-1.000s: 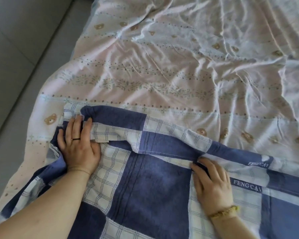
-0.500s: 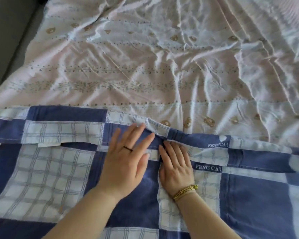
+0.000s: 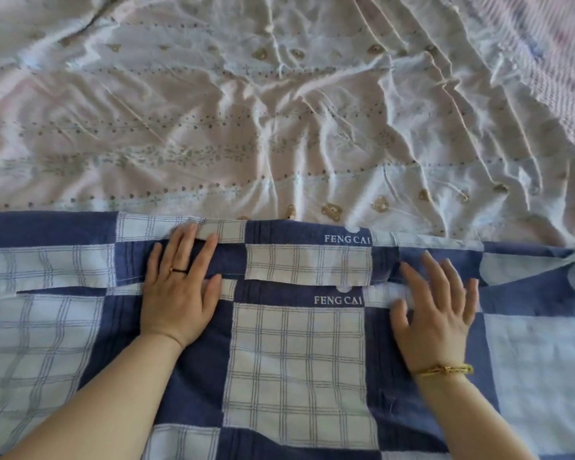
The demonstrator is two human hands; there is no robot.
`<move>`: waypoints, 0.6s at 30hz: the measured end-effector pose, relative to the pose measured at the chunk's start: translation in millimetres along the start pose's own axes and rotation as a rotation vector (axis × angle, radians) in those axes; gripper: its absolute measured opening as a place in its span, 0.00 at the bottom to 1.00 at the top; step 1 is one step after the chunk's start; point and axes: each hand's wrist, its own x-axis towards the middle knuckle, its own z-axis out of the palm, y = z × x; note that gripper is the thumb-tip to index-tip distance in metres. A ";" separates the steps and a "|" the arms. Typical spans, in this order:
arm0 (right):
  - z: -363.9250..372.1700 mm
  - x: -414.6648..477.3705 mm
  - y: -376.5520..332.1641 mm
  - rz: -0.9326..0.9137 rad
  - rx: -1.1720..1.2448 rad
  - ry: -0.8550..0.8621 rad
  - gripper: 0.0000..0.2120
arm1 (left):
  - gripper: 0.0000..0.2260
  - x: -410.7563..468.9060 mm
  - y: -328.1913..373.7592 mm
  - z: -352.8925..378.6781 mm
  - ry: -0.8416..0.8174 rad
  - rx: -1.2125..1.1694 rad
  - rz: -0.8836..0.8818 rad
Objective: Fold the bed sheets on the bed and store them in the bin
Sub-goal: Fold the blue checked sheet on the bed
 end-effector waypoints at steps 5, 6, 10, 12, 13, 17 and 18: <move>-6.7 32.0 84.1 -0.099 -0.119 -0.149 0.18 | 0.23 1.6 4.1 -2.8 -0.005 0.008 0.008; -8.5 40.3 87.6 -0.147 -0.110 -0.152 0.16 | 0.23 1.7 3.8 -3.6 -0.005 0.017 0.005; -26.4 37.9 101.0 -0.146 -0.018 -0.050 0.14 | 0.23 3.5 5.6 -7.7 -0.032 0.020 0.002; -26.3 9.5 106.3 -0.110 0.036 -0.021 0.14 | 0.23 4.6 6.5 -8.5 -0.032 0.022 0.014; -20.9 -8.3 108.2 -0.082 0.051 -0.034 0.15 | 0.23 4.8 8.1 -8.5 -0.037 0.025 0.015; 9.1 -44.0 105.9 0.076 0.042 -0.072 0.18 | 0.23 4.0 7.5 -8.6 -0.060 0.086 0.017; 12.2 -45.0 107.6 0.077 0.026 -0.065 0.19 | 0.24 1.7 5.6 -6.4 -0.075 0.104 0.016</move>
